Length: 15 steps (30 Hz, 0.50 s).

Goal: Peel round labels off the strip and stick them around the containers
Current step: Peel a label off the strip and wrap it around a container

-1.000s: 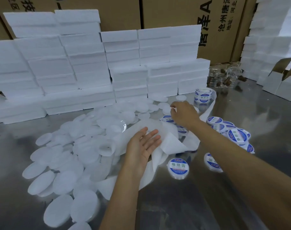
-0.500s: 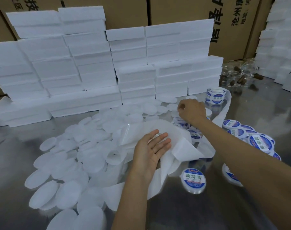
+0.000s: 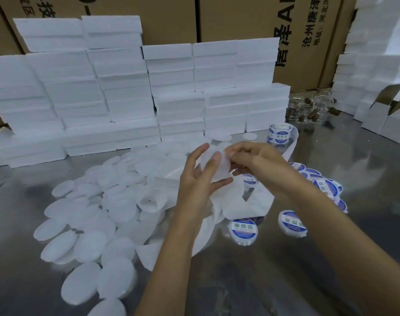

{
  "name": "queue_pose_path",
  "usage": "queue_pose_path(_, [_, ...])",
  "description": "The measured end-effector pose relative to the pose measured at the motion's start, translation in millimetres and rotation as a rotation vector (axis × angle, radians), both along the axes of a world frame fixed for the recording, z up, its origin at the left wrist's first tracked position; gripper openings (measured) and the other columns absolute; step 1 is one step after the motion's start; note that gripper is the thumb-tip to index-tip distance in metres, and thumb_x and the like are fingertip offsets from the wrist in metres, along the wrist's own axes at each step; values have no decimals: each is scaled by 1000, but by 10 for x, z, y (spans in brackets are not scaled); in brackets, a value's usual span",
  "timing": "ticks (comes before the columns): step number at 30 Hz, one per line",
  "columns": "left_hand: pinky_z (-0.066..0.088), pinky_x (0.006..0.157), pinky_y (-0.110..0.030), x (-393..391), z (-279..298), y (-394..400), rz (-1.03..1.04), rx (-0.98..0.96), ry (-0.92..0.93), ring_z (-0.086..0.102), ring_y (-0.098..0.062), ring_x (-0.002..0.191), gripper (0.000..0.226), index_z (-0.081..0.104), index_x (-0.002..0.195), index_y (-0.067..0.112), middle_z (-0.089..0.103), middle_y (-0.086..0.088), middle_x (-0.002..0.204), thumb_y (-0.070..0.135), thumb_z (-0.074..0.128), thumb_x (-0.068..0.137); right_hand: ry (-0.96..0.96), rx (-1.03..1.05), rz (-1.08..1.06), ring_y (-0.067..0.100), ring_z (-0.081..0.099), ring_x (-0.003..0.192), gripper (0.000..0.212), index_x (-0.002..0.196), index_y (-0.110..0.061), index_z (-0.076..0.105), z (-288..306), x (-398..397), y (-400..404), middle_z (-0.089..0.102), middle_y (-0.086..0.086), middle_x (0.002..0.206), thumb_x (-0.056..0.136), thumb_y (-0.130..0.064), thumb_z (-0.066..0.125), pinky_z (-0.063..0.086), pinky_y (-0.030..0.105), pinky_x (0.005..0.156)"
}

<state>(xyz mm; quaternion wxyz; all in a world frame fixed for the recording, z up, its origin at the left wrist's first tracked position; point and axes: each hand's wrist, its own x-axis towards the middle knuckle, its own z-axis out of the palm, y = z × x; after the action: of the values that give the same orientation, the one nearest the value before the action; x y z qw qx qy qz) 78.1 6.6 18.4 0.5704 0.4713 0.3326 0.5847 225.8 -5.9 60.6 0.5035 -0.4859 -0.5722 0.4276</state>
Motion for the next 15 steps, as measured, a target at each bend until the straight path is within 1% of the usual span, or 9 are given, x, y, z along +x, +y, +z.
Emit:
queue_pose_path(1, [59,69,-22,23,-12,-58,17,77,70,71,-2,97,36,63,125,38,67,20,114,38,70,89,10,-4,9,11,71,78,13,95,-9,73,-20,-28,-65,75,0,83,95,-10,61,57,23,76])
queue_pose_path(2, [58,68,-20,47,-24,-103,35,126,120,69,2,97,29,63,124,40,67,25,111,34,65,95,-2,10,-9,12,72,80,13,96,-10,74,-40,-32,-111,76,0,86,95,-11,62,57,22,76])
queue_pose_path(5, [60,70,-24,63,-24,-162,64,113,144,73,-9,98,23,64,120,34,72,13,113,23,54,103,-178,126,-232,12,70,85,19,96,-18,73,-133,107,-171,75,-4,97,95,-6,59,56,20,75])
queue_pose_path(7, [59,66,-24,38,9,-163,59,105,139,74,-12,92,24,63,116,31,75,11,104,15,49,105,-439,146,-386,14,63,98,33,100,-23,71,-243,305,-215,69,-6,107,90,3,53,52,27,84])
queue_pose_path(8, [59,65,-24,24,24,-161,61,104,148,74,-14,90,24,63,116,29,75,8,102,13,48,106,-588,98,-391,17,58,107,38,104,-25,69,-321,403,-241,65,-5,114,86,4,52,49,32,90])
queue_pose_path(10, [59,65,-28,13,46,-166,57,100,158,74,-20,88,22,63,115,24,74,-1,103,10,49,104,-875,-32,-266,20,45,124,43,112,-31,66,-515,543,-307,58,-5,125,81,-4,57,38,39,104])
queue_pose_path(11, [60,65,-30,24,50,-179,43,93,153,74,-21,86,22,64,114,23,73,-4,104,8,52,103,-974,-66,-192,18,39,129,43,114,-34,64,-616,576,-331,56,-8,128,80,-9,62,31,39,108])
queue_pose_path(13, [60,64,-31,72,55,-208,14,92,151,73,-22,85,24,66,108,25,72,-6,106,5,61,96,-996,-52,-124,14,36,132,37,113,-37,64,-754,586,-338,54,-13,131,82,-18,66,22,38,111])
queue_pose_path(15, [60,63,-30,122,41,-229,6,121,183,73,-22,87,27,67,102,29,72,-3,104,5,66,90,-941,9,-166,12,40,128,23,103,-37,68,-791,560,-298,59,-15,125,87,-21,64,21,40,113])
